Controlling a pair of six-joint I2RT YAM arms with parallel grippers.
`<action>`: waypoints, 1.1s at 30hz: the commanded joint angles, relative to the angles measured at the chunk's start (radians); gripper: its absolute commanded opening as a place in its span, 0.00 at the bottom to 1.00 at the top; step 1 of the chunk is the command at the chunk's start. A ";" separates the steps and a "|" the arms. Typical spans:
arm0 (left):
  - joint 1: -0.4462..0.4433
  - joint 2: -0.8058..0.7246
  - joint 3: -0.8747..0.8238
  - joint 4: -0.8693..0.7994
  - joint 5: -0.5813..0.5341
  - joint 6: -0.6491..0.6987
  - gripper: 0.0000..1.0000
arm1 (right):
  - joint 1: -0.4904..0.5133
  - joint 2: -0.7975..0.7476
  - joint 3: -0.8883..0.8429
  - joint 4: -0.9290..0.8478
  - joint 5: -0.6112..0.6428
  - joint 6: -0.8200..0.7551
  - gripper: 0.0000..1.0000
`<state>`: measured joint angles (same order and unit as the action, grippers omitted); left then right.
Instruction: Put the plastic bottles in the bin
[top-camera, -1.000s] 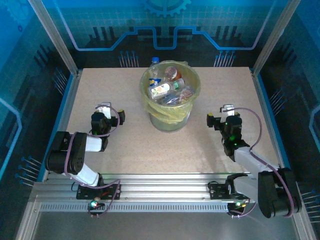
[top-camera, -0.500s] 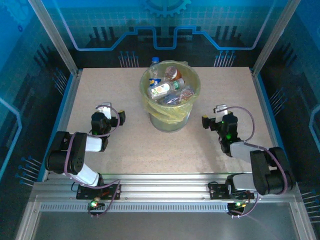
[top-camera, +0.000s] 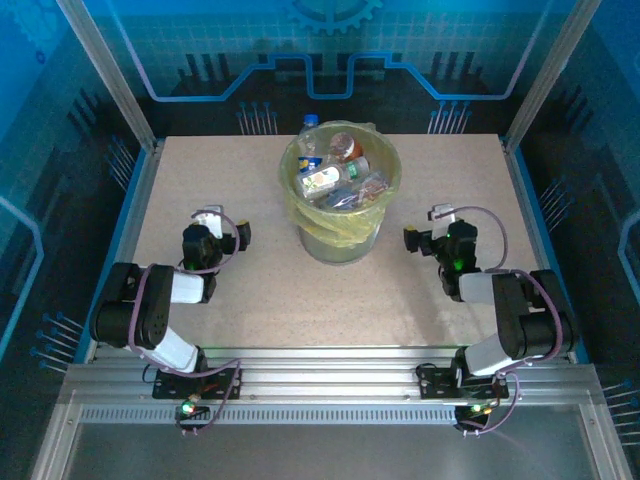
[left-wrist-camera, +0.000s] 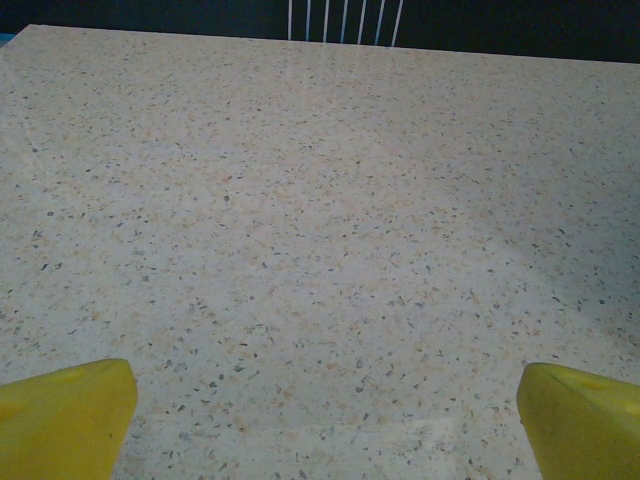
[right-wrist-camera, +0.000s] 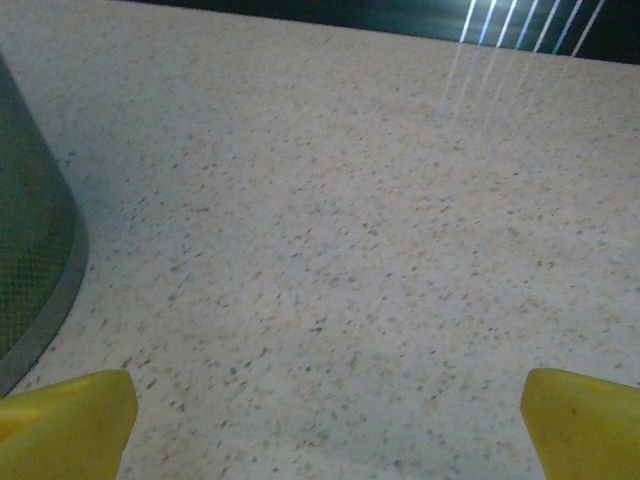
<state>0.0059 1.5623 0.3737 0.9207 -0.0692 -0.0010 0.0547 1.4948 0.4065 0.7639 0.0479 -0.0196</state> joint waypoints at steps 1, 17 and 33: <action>0.006 -0.011 0.007 0.000 0.021 -0.012 0.99 | -0.009 0.012 0.021 0.001 -0.018 0.017 1.00; 0.004 -0.011 0.008 0.000 0.021 -0.010 0.99 | -0.002 0.011 0.022 0.000 -0.005 0.013 1.00; 0.000 -0.010 -0.067 0.138 0.091 0.019 0.99 | -0.001 0.012 0.023 -0.002 -0.006 0.011 1.00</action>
<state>0.0055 1.5623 0.3218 0.9852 -0.0097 0.0029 0.0521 1.4948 0.4126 0.7563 0.0441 -0.0185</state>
